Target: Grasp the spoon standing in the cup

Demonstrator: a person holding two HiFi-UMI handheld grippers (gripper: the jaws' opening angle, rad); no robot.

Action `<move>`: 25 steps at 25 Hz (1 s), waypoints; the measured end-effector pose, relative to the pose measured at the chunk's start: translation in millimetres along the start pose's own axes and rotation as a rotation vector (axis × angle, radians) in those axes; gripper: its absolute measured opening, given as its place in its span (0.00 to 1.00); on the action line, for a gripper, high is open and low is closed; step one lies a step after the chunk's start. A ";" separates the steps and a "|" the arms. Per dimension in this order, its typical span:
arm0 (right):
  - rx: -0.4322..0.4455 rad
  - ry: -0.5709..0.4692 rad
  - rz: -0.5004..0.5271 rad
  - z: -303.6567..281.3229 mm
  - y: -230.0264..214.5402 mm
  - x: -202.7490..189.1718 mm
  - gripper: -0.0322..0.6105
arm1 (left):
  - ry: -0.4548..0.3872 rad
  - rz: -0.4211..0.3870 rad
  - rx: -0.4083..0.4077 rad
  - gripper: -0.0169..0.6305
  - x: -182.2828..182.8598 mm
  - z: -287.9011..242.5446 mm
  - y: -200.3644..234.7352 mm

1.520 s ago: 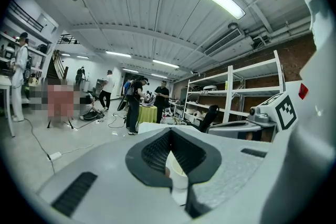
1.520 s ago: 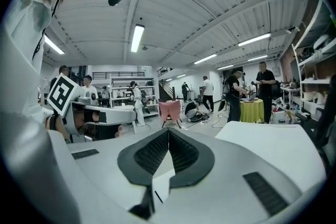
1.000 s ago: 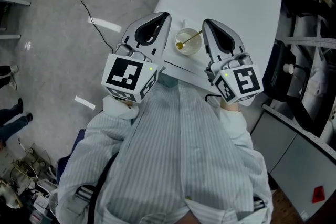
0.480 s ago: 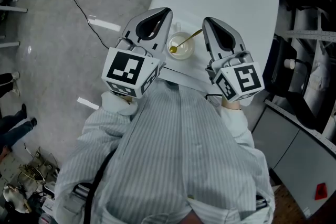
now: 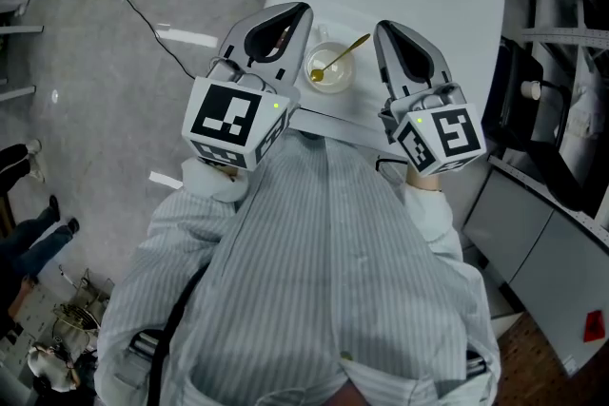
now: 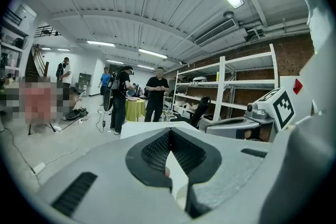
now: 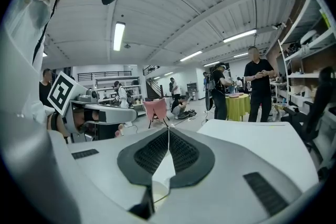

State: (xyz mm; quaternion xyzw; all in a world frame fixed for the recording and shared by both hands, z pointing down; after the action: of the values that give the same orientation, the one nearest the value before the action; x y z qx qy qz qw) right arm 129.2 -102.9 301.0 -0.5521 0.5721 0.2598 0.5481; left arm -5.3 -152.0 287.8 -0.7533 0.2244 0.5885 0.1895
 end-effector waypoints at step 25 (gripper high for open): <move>-0.064 0.145 -0.159 -3.9 -28.5 -63.8 0.33 | 0.118 0.046 -0.049 0.04 -51.7 -11.5 -2.3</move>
State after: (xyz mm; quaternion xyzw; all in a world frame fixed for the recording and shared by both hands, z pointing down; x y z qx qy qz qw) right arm 140.5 -91.6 369.2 -0.6303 0.5559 0.1932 0.5063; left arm -5.5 -150.5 340.7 -0.7858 0.2379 0.5526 0.1437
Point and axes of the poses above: the fingertips, and each gripper's own axes: z backward along the fingers, y to its left, x out of its top, the point moved 4 cm from there along z, backward along the fingers, and after that the axes turned 11 degrees about -z, right-handed, at the moved point
